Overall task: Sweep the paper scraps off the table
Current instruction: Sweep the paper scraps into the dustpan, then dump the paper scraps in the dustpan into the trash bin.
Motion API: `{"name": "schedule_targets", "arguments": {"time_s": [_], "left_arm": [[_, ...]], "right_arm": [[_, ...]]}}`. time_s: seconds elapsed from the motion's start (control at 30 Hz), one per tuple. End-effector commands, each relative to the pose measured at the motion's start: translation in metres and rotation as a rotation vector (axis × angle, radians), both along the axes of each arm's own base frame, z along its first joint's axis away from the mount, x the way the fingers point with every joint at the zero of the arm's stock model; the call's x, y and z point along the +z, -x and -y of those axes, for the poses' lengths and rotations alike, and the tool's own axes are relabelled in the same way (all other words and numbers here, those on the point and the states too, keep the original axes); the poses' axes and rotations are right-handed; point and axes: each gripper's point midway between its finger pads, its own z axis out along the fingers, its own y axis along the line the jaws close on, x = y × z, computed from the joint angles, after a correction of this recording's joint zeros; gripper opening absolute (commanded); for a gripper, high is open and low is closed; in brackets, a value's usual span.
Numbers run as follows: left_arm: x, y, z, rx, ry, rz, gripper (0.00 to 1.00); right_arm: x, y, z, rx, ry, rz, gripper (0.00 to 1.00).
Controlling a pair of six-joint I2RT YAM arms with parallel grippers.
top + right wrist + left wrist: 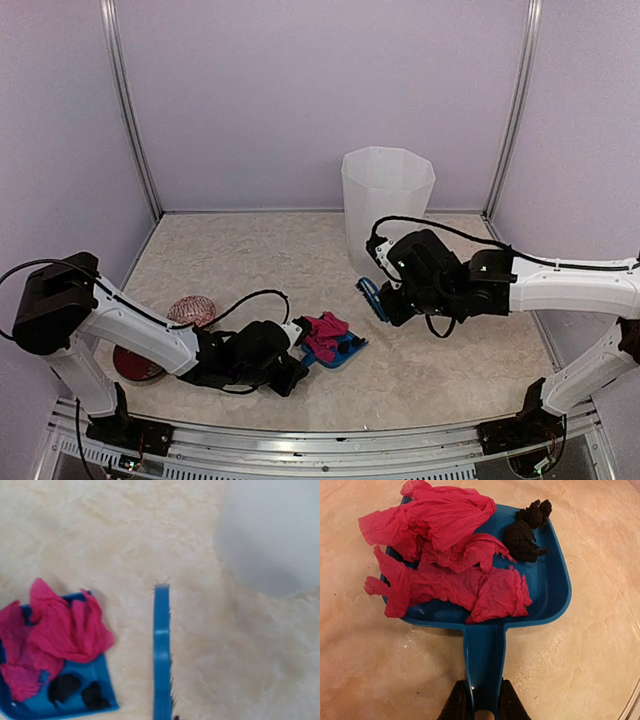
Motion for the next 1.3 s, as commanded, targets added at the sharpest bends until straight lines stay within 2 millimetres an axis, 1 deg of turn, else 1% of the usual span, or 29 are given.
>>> {"name": "schedule_targets", "arguments": {"time_s": [0.0,0.1,0.33,0.53,0.63,0.73,0.97,1.13,1.17,1.2,1.27], "left_arm": [[0.018,-0.007,0.000,0.041,0.062,0.063,0.00],[0.026,-0.012,0.000,0.060,0.073,0.093,0.00],[0.051,-0.021,-0.003,0.090,0.075,0.160,0.00],[0.081,-0.023,-0.002,0.067,0.056,0.193,0.00],[0.098,-0.025,-0.001,0.062,0.043,0.204,0.00],[0.118,-0.026,0.001,0.049,0.031,0.218,0.00],[0.165,-0.034,0.008,0.019,-0.003,0.238,0.00],[0.206,-0.042,0.016,-0.017,0.014,0.239,0.00],[0.215,-0.044,0.017,-0.020,0.016,0.246,0.00],[0.228,-0.047,0.018,-0.022,0.025,0.258,0.00],[0.243,-0.052,0.019,-0.030,0.029,0.266,0.00]], "right_arm": [[0.006,-0.004,0.016,-0.070,-0.027,0.034,0.00],[0.004,-0.003,0.021,-0.084,-0.038,0.033,0.00],[0.008,-0.002,0.033,-0.114,-0.056,0.049,0.00],[0.013,-0.004,0.047,-0.163,-0.081,0.079,0.00],[0.010,-0.007,0.055,-0.185,-0.092,0.085,0.00],[0.004,-0.009,0.061,-0.196,-0.101,0.076,0.00],[-0.005,-0.014,0.068,-0.201,-0.114,0.063,0.00],[-0.012,-0.014,0.074,-0.206,-0.115,0.053,0.00],[-0.015,-0.014,0.075,-0.206,-0.115,0.049,0.00],[-0.015,-0.013,0.076,-0.206,-0.119,0.047,0.00],[-0.018,-0.012,0.078,-0.205,-0.125,0.042,0.00]]}}
